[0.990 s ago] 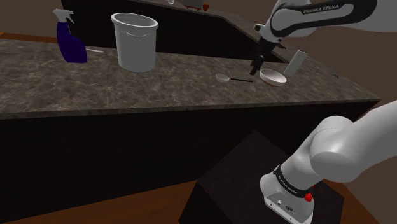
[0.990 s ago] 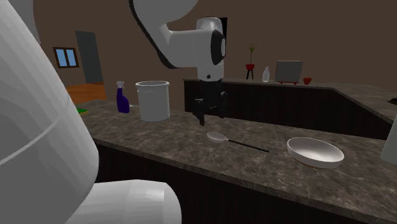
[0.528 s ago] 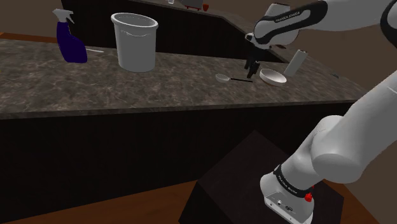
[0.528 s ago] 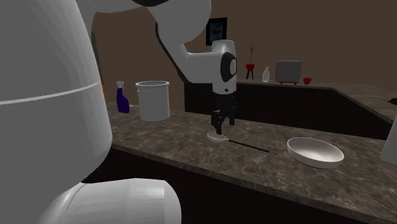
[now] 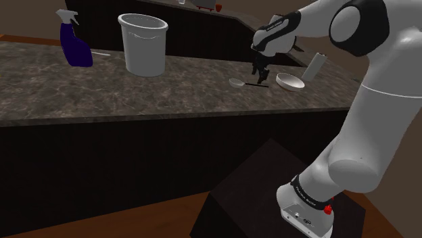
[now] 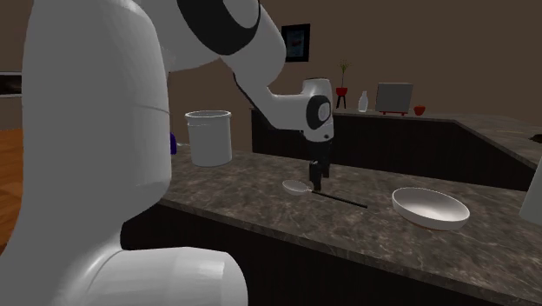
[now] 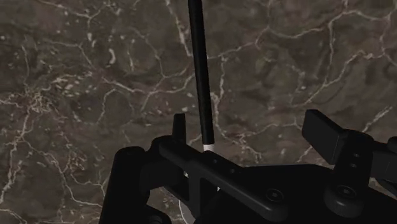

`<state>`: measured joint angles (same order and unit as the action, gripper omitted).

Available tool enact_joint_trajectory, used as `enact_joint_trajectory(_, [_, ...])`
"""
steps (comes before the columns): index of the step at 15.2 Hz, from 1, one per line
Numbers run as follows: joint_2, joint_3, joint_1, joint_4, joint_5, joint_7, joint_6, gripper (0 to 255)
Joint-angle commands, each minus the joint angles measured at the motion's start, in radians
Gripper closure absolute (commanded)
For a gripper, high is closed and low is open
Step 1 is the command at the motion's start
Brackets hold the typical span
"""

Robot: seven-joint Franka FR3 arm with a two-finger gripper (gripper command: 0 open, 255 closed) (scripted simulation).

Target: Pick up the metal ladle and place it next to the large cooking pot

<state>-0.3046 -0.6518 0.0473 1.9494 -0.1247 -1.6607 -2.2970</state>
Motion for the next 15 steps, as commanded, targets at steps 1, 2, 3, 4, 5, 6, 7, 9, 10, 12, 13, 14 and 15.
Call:
enact_joint_trajectory(1, [-0.095, 0.034, -0.042, -0.076, -0.048, -0.090, -0.008, 0])
enact_joint_trajectory(2, [-0.114, 0.043, -0.053, -0.094, -0.054, -0.107, -0.008, 0])
enact_joint_trajectory(3, [-0.123, 0.047, -0.058, -0.092, -0.060, -0.110, -0.018, 0])
enact_joint_trajectory(4, [-0.132, 0.051, -0.062, -0.091, -0.066, -0.114, -0.027, 0])
enact_joint_trajectory(5, [-0.141, 0.055, -0.066, -0.089, -0.072, -0.118, -0.037, 0])
enact_joint_trajectory(6, [-0.151, 0.059, -0.071, -0.088, -0.079, -0.122, -0.046, 0])
enact_joint_trajectory(7, [-0.160, 0.063, -0.075, -0.088, -0.085, -0.126, -0.056, 0])
enact_joint_trajectory(9, [-0.179, 0.072, -0.084, -0.087, -0.098, -0.134, -0.074, 0])
enact_joint_trajectory(10, [-0.185, 0.074, -0.087, -0.087, -0.101, -0.136, -0.079, 0])
enact_joint_trajectory(12, [-0.185, 0.074, -0.087, -0.087, -0.101, -0.136, -0.079, 0])
enact_joint_trajectory(13, [-0.185, 0.074, -0.087, -0.087, -0.101, -0.136, -0.079, 0])
enact_joint_trajectory(14, [-0.185, 0.074, -0.087, -0.087, -0.101, -0.136, -0.079, 0])
enact_joint_trajectory(15, [-0.185, 0.074, -0.087, -0.087, -0.101, -0.136, -0.079, 0])
